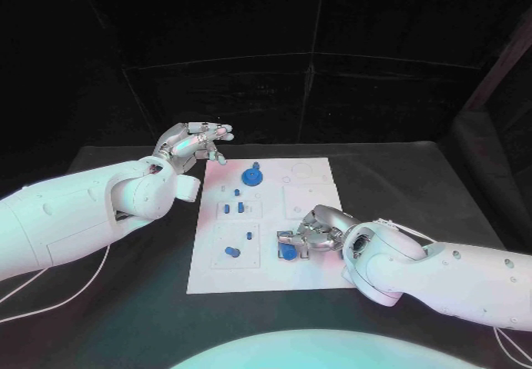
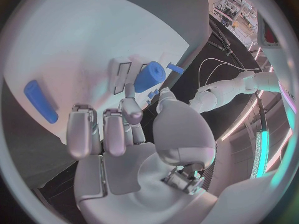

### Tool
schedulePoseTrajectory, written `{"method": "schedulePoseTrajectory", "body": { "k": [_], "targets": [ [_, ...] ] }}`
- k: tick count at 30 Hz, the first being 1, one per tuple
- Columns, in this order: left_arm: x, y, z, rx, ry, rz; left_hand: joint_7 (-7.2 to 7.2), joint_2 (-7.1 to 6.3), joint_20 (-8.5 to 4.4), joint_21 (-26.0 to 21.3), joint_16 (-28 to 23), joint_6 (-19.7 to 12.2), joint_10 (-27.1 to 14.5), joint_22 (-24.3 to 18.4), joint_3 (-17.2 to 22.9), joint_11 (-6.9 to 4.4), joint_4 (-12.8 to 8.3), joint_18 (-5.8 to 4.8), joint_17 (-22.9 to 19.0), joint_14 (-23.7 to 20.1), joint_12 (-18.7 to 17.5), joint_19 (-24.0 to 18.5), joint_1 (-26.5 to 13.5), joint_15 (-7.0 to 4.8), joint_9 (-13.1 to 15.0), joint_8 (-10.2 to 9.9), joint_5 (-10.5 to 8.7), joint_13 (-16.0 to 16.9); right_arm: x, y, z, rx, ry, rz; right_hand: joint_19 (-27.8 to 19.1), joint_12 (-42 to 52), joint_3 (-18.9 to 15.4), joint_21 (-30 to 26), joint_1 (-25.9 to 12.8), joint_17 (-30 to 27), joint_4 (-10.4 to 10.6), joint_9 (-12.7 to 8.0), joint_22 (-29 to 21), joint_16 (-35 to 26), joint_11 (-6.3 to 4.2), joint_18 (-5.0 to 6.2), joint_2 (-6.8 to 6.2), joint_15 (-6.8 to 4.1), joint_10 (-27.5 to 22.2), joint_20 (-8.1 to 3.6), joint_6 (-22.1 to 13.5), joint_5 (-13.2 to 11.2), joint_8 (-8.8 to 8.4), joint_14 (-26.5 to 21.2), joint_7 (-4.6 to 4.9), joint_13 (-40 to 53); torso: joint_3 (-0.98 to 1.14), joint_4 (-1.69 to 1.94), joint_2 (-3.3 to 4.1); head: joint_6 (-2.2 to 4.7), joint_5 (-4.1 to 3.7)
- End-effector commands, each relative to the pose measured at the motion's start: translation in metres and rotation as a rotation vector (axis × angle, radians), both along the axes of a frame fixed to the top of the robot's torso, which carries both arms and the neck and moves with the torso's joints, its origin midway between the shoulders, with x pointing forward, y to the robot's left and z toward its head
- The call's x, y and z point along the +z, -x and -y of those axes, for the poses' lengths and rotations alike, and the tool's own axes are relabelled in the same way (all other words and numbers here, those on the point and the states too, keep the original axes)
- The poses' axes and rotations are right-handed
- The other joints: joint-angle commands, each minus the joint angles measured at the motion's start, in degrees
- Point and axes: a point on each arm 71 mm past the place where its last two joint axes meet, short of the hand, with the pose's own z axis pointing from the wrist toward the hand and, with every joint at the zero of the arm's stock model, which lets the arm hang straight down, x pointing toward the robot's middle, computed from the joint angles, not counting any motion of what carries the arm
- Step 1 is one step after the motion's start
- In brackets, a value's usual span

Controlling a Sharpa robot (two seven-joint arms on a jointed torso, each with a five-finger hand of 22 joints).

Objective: Assemble the parts on the task board

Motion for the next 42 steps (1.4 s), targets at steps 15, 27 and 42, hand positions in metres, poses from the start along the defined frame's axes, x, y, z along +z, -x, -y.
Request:
{"method": "schedulePoseTrajectory", "body": {
  "k": [15,27,42],
  "targets": [
    [0.0016,-0.0002,0.0013,-0.011,0.006,0.008,-0.04,-0.44,0.03,-0.4,0.3,-0.4,-0.5,-0.1,0.3,0.11,0.1,1.14,-0.1,-0.2,0.2,-0.4,-0.1,0.00,0.1,0.2,0.09,-0.1,0.0070,0.0095,-0.0028,0.059,-0.037,-0.007,0.3,0.0,-1.1,0.2,3.0,0.6,-0.4,0.6,0.5,0.3,-0.25,-0.65,2.54,-0.32,0.6,-0.26,0.4,4.0,-0.11,3.5,-0.23,0.7,-0.05,0.10,-0.03,-0.10,-0.13],
    [0.0014,-0.0004,0.0012,-0.010,0.005,0.007,-0.04,-0.44,0.03,-0.4,0.3,-0.4,-0.5,-0.1,0.3,0.11,0.1,1.14,-0.1,-0.2,0.2,-0.4,-0.1,0.00,0.1,0.2,0.09,-0.1,0.0028,0.0066,-0.0003,0.064,0.020,-0.017,0.4,-0.5,-0.2,0.2,14.9,0.9,-6.6,1.1,0.7,0.4,-0.43,-0.68,3.47,-0.47,0.7,-0.37,0.8,1.7,-0.19,3.5,-0.35,1.2,-0.04,0.12,0.02,-0.08,-0.15],
    [0.0012,-0.0007,0.0003,-0.008,0.003,0.007,-0.04,-0.44,0.03,-0.4,0.3,-0.4,-0.5,-0.1,0.3,0.11,0.1,1.14,-0.1,-0.2,0.2,-0.4,-0.1,0.00,0.1,0.2,0.09,-0.1,-0.0003,0.0031,0.0033,0.068,0.086,-0.008,0.5,-0.7,0.9,0.3,19.3,1.2,-9.7,1.2,1.0,0.5,-0.58,-0.74,4.61,-0.56,0.8,-0.45,1.2,-2.7,-0.21,3.5,-0.50,1.4,0.02,0.01,-0.02,-0.35,-0.01]
  ]
}}
